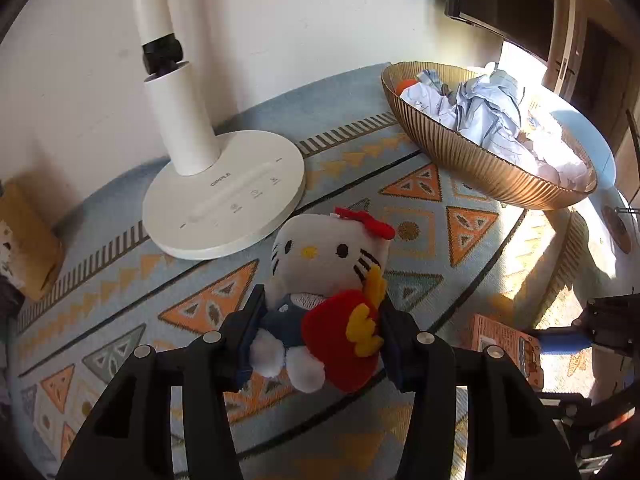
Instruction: Organize objects
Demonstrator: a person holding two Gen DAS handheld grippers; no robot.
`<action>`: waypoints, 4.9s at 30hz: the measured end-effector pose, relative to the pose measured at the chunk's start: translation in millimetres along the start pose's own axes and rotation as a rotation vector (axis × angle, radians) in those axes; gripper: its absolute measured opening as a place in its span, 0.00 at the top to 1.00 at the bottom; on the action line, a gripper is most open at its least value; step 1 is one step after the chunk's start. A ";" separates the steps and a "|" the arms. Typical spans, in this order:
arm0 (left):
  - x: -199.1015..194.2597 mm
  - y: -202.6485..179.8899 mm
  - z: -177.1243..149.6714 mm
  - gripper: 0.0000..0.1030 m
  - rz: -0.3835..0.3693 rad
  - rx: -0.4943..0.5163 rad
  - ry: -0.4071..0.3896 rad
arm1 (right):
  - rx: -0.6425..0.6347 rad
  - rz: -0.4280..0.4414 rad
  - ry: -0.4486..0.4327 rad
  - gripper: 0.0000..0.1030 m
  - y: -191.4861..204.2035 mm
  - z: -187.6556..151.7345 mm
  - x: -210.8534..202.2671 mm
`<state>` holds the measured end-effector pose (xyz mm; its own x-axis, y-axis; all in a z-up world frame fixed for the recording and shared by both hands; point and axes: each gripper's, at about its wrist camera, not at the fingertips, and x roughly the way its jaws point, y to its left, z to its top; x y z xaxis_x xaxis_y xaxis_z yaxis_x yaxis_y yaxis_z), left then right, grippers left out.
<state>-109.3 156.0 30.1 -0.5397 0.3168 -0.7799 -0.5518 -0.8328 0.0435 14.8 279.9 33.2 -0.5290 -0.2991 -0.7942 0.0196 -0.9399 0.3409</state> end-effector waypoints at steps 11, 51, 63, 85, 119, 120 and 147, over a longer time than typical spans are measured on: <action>-98.3 36.3 -120.3 0.54 0.151 -0.326 -0.065 | -0.072 -0.061 -0.018 0.49 51.7 -51.4 -7.5; -110.9 9.4 -78.4 0.53 0.071 -0.302 -0.132 | 0.019 -0.160 -0.290 0.61 0.9 -11.5 -100.6; -57.7 -70.2 106.7 0.53 -0.034 -0.099 -0.309 | 0.299 -0.401 -0.570 0.61 -127.8 114.9 -165.3; -34.4 -74.5 121.6 0.07 -0.122 -0.103 -0.300 | 0.270 -0.323 -0.463 0.49 -150.9 115.8 -138.9; -89.4 82.9 -145.3 0.01 0.190 -0.604 -0.048 | -0.131 -0.244 -0.140 0.36 63.2 -17.9 20.2; -87.7 85.2 -146.4 0.01 0.198 -0.619 -0.040 | -0.135 -0.256 -0.120 0.36 63.9 -18.0 24.9; -74.3 68.3 -139.5 0.01 0.324 -0.508 0.060 | -0.145 -0.310 -0.058 0.14 66.8 -18.8 36.9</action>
<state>-18.2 12.3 3.9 -0.5849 -0.0031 -0.8111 0.0156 -0.9999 -0.0074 12.6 202.9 17.2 -0.5762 0.0099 -0.8172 -0.0310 -0.9995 0.0098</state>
